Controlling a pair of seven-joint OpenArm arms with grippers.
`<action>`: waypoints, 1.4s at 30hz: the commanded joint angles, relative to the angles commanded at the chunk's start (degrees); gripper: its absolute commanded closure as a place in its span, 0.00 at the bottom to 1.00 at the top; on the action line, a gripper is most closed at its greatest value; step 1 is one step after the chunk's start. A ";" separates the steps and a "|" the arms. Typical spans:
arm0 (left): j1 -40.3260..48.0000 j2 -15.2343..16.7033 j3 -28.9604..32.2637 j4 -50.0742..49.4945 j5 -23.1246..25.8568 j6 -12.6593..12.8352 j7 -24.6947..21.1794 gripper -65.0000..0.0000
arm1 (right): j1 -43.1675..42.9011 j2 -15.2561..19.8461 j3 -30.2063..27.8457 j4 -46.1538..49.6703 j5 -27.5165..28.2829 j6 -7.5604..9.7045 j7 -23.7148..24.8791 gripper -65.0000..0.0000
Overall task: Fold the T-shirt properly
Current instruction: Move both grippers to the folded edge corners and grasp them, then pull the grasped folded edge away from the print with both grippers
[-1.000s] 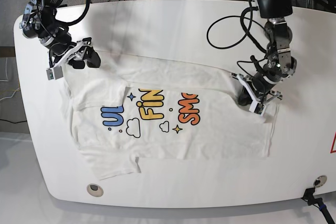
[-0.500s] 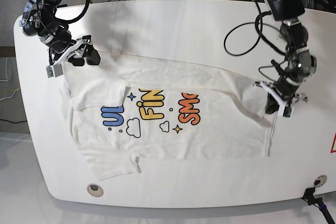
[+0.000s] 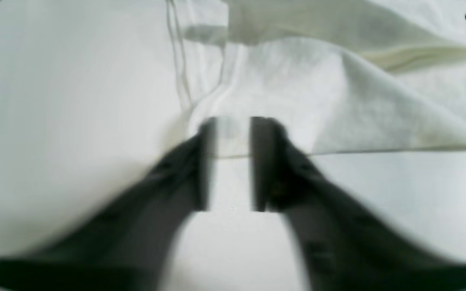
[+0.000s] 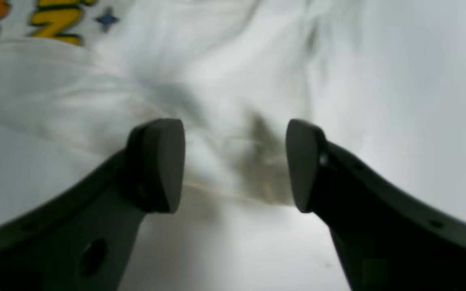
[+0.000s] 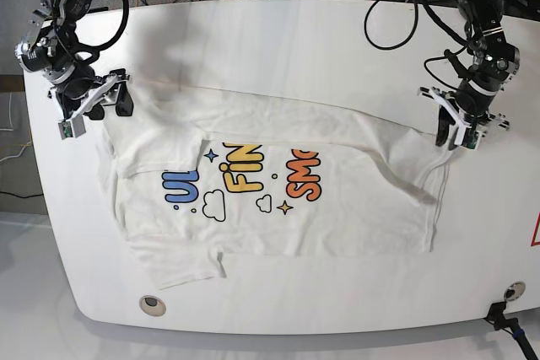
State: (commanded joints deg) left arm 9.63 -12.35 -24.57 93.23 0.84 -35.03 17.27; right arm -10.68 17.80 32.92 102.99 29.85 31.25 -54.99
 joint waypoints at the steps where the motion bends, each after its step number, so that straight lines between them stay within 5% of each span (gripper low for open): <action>1: 0.00 0.09 -0.35 0.00 0.00 0.00 0.00 0.47 | 0.00 0.00 -0.18 -0.18 -2.37 0.00 0.88 0.41; 7: 0.09 0.18 -1.85 0.00 0.00 0.00 0.00 0.43 | 0.09 -0.18 -0.26 -1.23 -10.90 0.00 3.34 0.41; 20: 1.32 0.18 -1.85 0.26 0.00 0.00 0.00 0.43 | -0.35 1.14 0.09 -13.36 -11.16 0.00 10.02 0.41; 29: 1.32 0.09 -1.85 0.26 0.00 0.00 0.00 0.43 | -0.35 1.05 0.09 -15.12 -11.08 0.00 10.37 0.42; 38: 0.97 0.09 -4.04 0.00 0.00 0.00 0.09 0.43 | -0.35 0.88 0.09 -15.12 -10.99 0.00 10.37 0.95; 42: 0.88 0.09 -4.31 -0.09 0.00 0.00 0.09 0.43 | -0.35 0.79 0.09 -15.12 -10.99 0.00 10.37 1.00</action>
State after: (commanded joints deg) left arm 10.51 -12.26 -28.88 93.14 0.84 -35.03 17.36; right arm -11.03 18.59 33.01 87.87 18.86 31.25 -44.62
